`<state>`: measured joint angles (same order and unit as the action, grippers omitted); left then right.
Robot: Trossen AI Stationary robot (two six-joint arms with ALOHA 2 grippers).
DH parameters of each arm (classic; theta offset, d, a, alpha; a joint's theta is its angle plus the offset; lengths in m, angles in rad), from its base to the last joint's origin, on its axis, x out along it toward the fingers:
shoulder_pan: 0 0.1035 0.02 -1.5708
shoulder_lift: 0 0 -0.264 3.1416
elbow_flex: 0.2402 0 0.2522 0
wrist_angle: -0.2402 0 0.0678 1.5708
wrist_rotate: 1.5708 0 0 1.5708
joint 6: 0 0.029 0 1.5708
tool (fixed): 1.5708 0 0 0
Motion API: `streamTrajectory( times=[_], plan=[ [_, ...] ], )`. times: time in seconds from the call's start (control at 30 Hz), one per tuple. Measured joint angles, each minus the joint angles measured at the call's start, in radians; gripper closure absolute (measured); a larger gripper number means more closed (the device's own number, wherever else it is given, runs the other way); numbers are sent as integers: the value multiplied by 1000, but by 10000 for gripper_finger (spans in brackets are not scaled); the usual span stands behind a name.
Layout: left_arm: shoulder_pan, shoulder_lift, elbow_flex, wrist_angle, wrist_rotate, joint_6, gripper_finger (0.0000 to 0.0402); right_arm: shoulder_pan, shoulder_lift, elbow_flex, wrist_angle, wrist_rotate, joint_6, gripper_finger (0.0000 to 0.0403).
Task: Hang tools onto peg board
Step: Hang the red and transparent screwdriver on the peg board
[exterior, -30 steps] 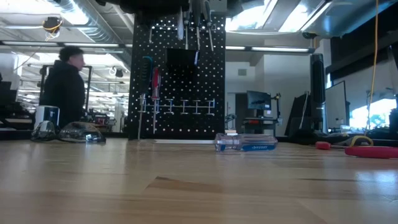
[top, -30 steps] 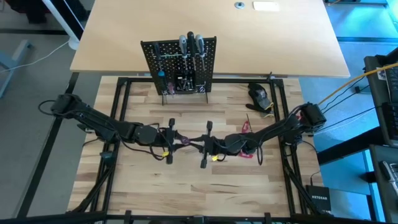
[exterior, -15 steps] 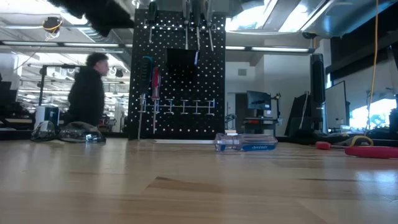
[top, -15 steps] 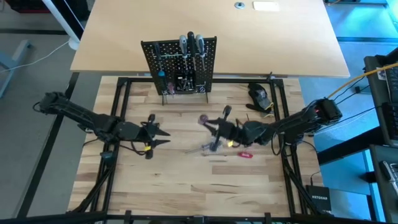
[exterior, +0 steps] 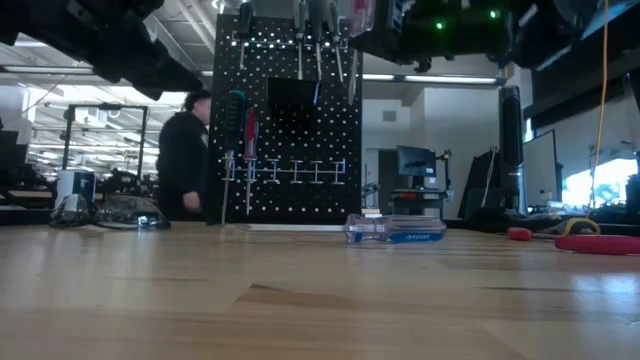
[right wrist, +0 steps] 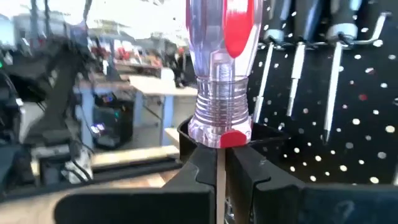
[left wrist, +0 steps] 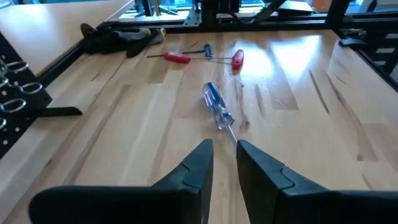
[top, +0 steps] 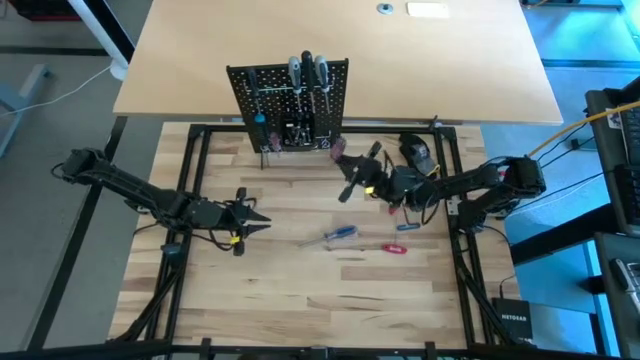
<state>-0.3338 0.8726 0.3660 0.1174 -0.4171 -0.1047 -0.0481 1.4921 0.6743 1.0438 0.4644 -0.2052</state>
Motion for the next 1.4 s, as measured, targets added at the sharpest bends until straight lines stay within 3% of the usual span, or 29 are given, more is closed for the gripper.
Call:
streamTrajectory(
  times=[0.17,0.37,0.53,0.73,1.4],
  plan=[
    [-7,0,0,-3,0,-11,351,-67,0,-101,151,-31,43,388],
    [-7,3,0,-2,0,-23,359,-164,43,-127,173,-96,115,388],
    [-7,3,0,-3,0,-56,364,-226,144,-71,225,-163,134,388],
    [-7,10,0,-13,1,-90,362,-280,242,-17,240,-171,155,388],
    [-13,53,0,-5,1,-103,361,-312,422,129,237,-184,135,383]
  ],
)
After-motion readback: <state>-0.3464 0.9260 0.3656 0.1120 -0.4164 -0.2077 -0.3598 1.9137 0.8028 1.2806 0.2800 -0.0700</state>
